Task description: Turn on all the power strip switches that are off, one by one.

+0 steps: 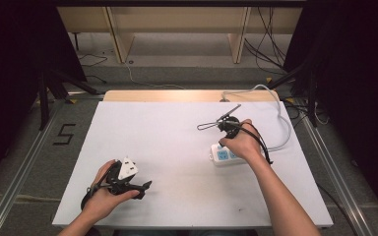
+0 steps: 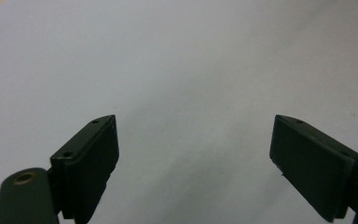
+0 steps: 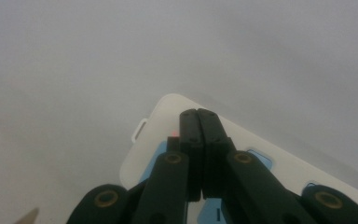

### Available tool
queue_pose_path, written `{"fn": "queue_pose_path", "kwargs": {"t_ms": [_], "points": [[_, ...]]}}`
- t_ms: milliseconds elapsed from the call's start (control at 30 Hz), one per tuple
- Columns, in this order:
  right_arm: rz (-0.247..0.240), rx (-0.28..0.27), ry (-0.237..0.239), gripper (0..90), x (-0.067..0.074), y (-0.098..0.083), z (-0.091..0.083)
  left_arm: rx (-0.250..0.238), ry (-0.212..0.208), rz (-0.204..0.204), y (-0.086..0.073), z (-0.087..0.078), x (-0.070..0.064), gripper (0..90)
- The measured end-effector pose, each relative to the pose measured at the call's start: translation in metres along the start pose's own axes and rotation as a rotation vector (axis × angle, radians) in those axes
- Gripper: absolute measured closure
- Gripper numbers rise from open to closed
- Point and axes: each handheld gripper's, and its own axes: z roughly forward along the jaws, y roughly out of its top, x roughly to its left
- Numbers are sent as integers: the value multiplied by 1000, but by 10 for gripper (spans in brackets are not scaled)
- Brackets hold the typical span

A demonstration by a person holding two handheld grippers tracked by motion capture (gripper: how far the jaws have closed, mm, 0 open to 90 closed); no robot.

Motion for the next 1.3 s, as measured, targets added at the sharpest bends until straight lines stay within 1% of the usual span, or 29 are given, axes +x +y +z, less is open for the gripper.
{"fn": "queue_pose_path", "kwargs": {"t_ms": [233, 267, 500, 567, 733, 900, 1033, 1300], "points": [[-4, -23, 9, 889, 1, -6, -4, 0, -1, 1, 0, 0, 0, 155], [-6, -28, 12, 887, 1, -7, -5, -2, 1, -4, 0, 0, 0, 155], [-22, -44, 36, 871, 1, -14, -11, 4, 0, 1, 0, 1, 0, 155], [-25, -50, 35, 869, 1, -16, -12, 5, 0, 2, 0, 0, 0, 155], [-21, -61, 45, 858, 3, -21, -15, 0, 3, -4, 0, 1, 0, 155], [-36, -76, 46, 843, 4, -26, -18, 3, 5, -3, 0, 1, 1, 155], [-36, -85, 45, 822, 5, -32, -20, 1, 4, -3, 0, 1, 0, 155], [-24, -125, 45, 773, 4, -42, -25, 1, 5, -7, 0, 1, 1, 155]]}}
